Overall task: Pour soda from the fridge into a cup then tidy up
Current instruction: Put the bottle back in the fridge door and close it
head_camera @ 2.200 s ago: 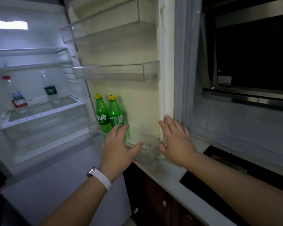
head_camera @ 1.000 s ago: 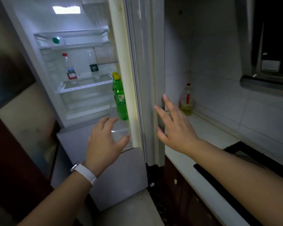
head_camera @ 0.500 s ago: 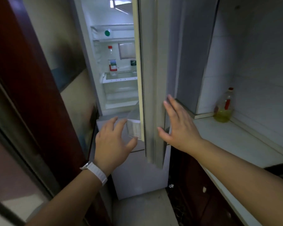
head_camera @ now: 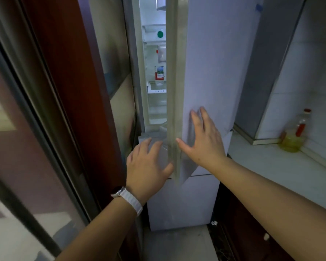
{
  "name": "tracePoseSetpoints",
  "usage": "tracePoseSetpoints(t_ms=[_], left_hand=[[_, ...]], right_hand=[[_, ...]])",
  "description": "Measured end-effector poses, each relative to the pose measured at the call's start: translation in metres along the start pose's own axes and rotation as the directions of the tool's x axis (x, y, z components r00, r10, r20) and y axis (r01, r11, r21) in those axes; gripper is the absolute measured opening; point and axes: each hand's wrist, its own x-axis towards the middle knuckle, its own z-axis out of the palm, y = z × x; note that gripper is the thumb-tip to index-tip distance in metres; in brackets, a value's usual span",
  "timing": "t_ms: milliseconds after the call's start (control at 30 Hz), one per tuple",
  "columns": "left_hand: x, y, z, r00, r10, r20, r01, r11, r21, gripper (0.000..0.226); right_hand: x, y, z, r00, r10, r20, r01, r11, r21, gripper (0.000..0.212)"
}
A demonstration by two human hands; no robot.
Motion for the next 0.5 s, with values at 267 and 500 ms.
tracePoseSetpoints(t_ms=[267, 500], left_hand=[[0.007, -0.019, 0.003, 0.999, -0.049, 0.021, 0.049, 0.998, -0.031, 0.068], [0.020, -0.025, 0.012, 0.996, -0.076, 0.045, 0.078, 0.996, -0.036, 0.074]], right_hand=[[0.036, -0.030, 0.035, 1.000, 0.016, 0.001, -0.016, 0.999, 0.039, 0.096], [0.070, -0.015, 0.056, 0.991, -0.135, 0.016, 0.135, 0.989, -0.053, 0.094]])
